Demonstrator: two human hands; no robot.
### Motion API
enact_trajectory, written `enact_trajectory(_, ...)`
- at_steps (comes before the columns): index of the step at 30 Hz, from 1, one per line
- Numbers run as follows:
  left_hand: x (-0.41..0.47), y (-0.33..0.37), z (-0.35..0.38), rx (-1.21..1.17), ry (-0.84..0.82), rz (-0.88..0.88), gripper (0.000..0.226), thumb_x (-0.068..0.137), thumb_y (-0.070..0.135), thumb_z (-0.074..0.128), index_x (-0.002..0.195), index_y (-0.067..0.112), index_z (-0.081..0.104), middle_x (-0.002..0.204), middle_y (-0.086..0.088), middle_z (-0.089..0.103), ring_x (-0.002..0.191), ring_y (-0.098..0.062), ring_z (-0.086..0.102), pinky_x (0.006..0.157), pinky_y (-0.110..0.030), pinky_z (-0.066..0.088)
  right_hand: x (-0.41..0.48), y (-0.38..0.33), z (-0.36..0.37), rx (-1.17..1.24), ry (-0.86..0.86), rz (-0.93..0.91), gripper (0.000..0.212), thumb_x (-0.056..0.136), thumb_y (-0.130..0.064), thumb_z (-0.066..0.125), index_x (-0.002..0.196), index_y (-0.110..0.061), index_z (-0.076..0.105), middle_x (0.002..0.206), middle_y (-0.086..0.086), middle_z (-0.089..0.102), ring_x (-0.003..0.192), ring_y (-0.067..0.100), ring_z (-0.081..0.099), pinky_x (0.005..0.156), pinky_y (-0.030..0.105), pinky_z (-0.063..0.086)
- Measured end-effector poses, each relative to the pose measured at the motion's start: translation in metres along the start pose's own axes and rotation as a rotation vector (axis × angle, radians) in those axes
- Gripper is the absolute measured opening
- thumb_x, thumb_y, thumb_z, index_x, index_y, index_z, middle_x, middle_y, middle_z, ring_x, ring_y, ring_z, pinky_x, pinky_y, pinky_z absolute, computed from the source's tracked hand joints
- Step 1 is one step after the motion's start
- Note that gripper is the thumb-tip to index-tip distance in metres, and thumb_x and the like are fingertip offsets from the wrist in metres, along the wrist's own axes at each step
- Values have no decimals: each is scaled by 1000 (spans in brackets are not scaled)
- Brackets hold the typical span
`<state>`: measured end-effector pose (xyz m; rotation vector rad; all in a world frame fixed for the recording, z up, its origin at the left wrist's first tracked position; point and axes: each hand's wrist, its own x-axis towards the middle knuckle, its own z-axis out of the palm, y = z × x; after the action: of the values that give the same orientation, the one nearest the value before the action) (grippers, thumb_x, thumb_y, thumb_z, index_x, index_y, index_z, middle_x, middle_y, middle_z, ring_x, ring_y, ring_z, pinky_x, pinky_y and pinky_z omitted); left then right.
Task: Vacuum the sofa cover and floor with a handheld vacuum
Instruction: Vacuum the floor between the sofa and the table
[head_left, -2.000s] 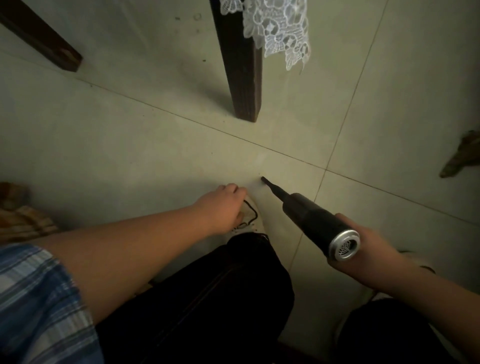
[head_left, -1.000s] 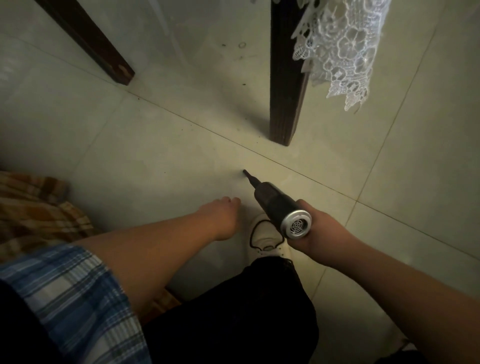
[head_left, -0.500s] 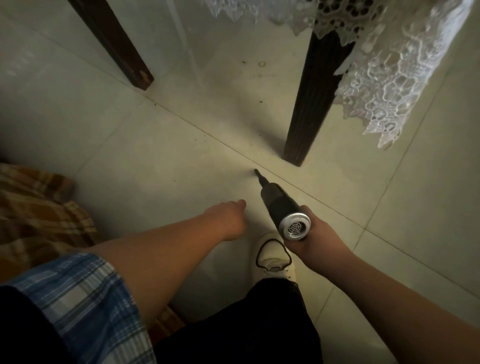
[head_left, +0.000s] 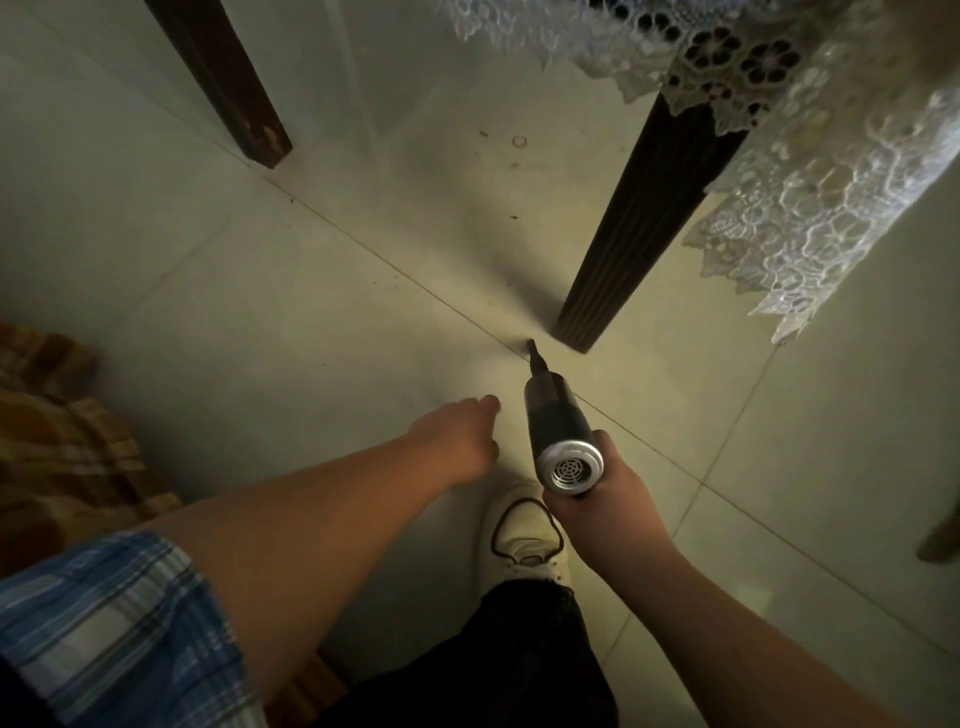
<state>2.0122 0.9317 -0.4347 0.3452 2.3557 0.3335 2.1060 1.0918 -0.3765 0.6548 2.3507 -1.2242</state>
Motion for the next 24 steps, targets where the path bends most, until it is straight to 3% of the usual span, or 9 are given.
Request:
enact_trajectory(10, -7, 33, 5, 38, -36, 75, 52, 93, 23, 49, 144, 21, 36, 132, -10, 54, 115, -29, 55, 92, -47, 50, -5, 17, -14, 81, 53, 43, 34, 83, -15, 75, 107, -24, 53, 84, -7, 65, 68, 7, 63, 48, 14, 45)
enact_trajectory(14, -8, 36, 4, 60, -34, 81, 46, 91, 24, 50, 136, 20, 43, 124, -11, 58, 109, -29, 58, 88, -47, 51, 8, 6, -4, 121, 50, 18, 30, 82, -18, 74, 103, -24, 53, 81, -7, 65, 71, 8, 63, 57, 24, 48)
enact_trajectory(19, -7, 38, 3, 57, -24, 75, 34, 92, 25, 50, 125, 20, 48, 115, -8, 61, 99, -26, 62, 84, -47, 54, 14, 1, -2, 132, 58, 10, 31, 83, -20, 73, 104, -25, 51, 82, -8, 64, 71, 7, 62, 55, 23, 46)
enact_trajectory(24, -10, 47, 7, 64, -50, 139, 52, 92, 25, 51, 143, 23, 38, 127, -9, 57, 111, -27, 58, 87, -46, 52, -2, 23, -22, 25, 27, 22, 33, 83, -20, 74, 104, -27, 49, 81, -7, 63, 68, 8, 62, 52, 20, 43)
